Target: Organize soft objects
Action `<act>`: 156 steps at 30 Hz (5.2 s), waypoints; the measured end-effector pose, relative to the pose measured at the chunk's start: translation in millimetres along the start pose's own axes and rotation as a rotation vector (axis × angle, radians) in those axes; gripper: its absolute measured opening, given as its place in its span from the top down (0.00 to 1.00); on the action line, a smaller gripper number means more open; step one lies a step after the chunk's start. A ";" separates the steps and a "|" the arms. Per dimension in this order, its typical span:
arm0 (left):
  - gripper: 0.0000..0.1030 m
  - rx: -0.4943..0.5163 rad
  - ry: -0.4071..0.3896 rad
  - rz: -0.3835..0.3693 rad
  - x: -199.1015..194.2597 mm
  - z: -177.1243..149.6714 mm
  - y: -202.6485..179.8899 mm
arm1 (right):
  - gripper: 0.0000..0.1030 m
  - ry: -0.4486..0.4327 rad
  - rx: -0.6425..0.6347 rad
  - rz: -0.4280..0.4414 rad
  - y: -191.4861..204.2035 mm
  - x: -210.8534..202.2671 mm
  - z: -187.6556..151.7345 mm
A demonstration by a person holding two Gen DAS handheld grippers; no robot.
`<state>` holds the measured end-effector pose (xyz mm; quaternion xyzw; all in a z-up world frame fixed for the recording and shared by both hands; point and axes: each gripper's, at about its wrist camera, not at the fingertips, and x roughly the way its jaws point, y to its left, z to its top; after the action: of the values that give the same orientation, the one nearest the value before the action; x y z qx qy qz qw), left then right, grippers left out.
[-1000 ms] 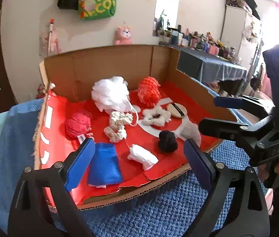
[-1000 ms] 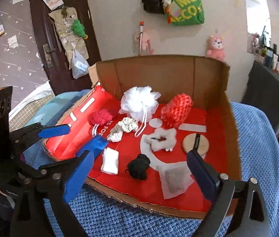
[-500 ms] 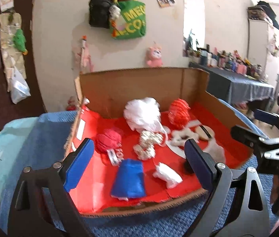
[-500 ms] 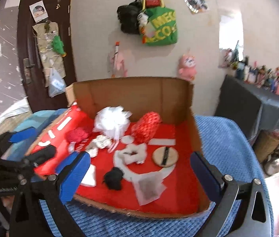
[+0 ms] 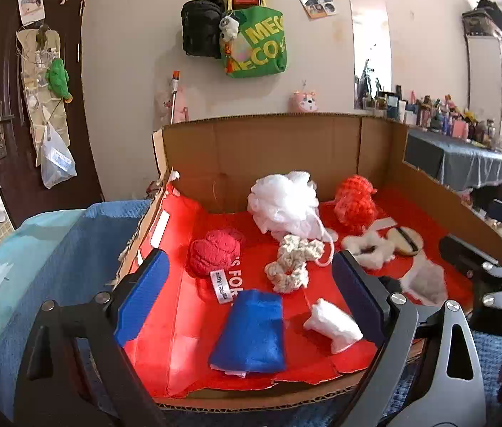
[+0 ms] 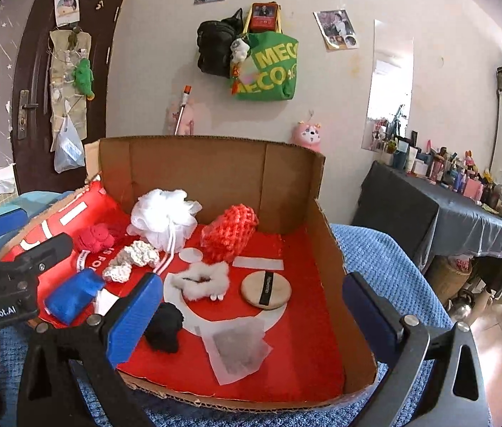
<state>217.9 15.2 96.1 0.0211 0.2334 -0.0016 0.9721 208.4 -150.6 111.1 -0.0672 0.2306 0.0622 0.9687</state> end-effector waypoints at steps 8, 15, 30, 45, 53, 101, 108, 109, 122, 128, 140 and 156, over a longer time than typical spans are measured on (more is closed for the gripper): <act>0.09 -0.005 0.025 -0.007 6.1 -6.6 1.4 | 0.00 0.047 0.025 0.001 -4.0 13.0 -8.3; 0.09 -0.006 0.058 -0.012 14.2 -9.6 2.0 | 0.00 0.077 0.049 0.009 -9.0 19.4 -10.6; 0.09 -0.020 0.105 -0.012 22.9 -11.8 4.6 | 0.00 0.101 0.038 0.001 -6.7 22.7 -12.4; 0.09 -0.019 0.110 -0.014 24.0 -12.1 4.5 | 0.00 0.101 0.037 0.001 -6.9 23.1 -12.4; 0.09 -0.024 0.115 -0.014 25.3 -12.1 5.1 | 0.00 0.101 0.038 0.001 -6.8 22.7 -12.5; 0.09 -0.021 0.114 -0.013 25.4 -12.2 4.8 | 0.00 0.100 0.036 0.001 -6.8 23.3 -12.5; 0.09 -0.021 0.115 -0.013 25.6 -12.3 4.7 | 0.00 0.100 0.036 0.001 -7.1 23.2 -12.4; 0.09 -0.021 0.114 -0.013 25.4 -12.3 4.9 | 0.00 0.100 0.036 0.001 -6.8 23.6 -12.3; 0.09 -0.014 0.052 -0.042 -25.7 -7.0 1.4 | 0.00 0.061 0.097 0.041 -14.0 -14.3 -15.1; 0.04 -0.027 0.067 -0.059 -59.2 -16.2 -1.9 | 0.00 0.056 0.081 0.018 -10.4 -49.7 -26.2; 0.02 -0.035 0.278 -0.070 -60.0 -60.7 -15.0 | 0.00 0.232 0.077 0.035 -0.1 -66.4 -61.9; 0.01 -0.039 0.445 0.006 -32.1 -91.5 -15.2 | 0.00 0.449 0.095 -0.034 -6.8 -39.2 -97.1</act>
<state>147.5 3.6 28.6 0.0029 0.4419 0.0102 0.8970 132.1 -176.2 43.7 -0.0375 0.4418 0.0185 0.8961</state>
